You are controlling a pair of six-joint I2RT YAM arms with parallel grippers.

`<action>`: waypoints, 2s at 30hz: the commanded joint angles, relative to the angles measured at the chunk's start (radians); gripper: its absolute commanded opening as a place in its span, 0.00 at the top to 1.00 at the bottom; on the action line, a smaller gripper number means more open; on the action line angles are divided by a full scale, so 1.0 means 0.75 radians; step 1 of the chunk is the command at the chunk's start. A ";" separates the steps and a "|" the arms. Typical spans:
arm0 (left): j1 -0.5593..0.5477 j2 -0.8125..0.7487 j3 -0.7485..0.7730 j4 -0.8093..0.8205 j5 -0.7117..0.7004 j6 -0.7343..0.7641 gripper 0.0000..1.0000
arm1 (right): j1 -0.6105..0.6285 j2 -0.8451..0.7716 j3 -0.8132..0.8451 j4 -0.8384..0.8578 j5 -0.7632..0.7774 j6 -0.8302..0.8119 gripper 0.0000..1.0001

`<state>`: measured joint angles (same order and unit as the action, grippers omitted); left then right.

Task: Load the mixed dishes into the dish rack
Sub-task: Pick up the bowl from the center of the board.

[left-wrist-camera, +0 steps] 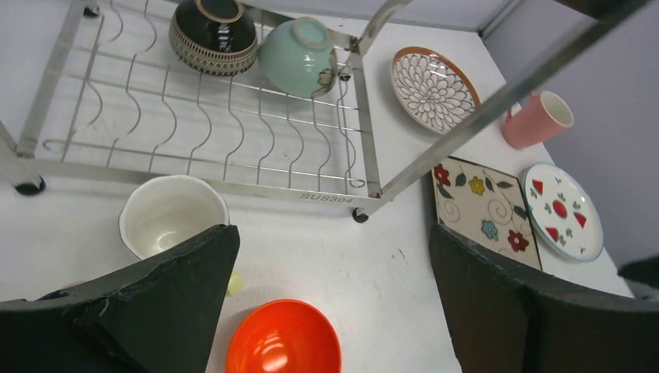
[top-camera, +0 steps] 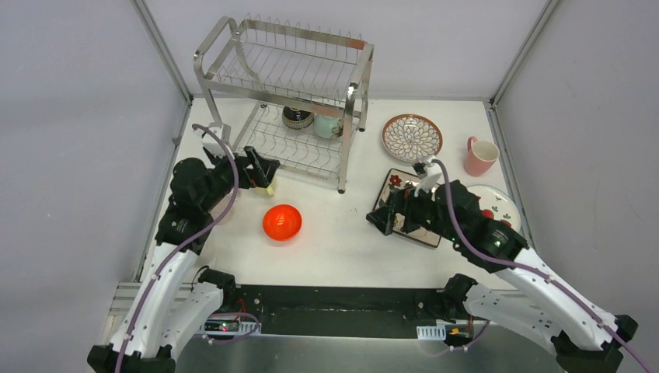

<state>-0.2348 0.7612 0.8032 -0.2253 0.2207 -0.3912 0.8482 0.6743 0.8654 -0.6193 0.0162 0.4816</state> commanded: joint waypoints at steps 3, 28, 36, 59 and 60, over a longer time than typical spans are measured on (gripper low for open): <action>-0.004 -0.182 -0.056 -0.050 0.395 0.369 0.01 | 0.002 0.190 0.017 0.265 -0.115 0.000 0.00; -0.038 -0.251 0.098 -0.498 -0.342 0.255 0.01 | 0.245 0.897 0.108 0.897 -0.323 -0.801 0.39; -0.048 -0.268 0.109 -0.522 -0.374 0.304 0.04 | 0.353 1.157 0.213 0.938 -0.254 -0.993 0.45; -0.053 -0.279 0.101 -0.529 -0.420 0.315 0.05 | 0.574 1.578 0.437 0.881 -0.033 -1.348 0.45; -0.052 -0.279 0.099 -0.530 -0.423 0.316 0.05 | 0.577 1.592 0.442 0.881 -0.030 -1.352 0.45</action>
<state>-0.2634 0.5587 0.8524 -0.6243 -0.0776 -0.1696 1.2652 1.8355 1.1427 0.0380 -0.0597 -0.4782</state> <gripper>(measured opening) 0.947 0.554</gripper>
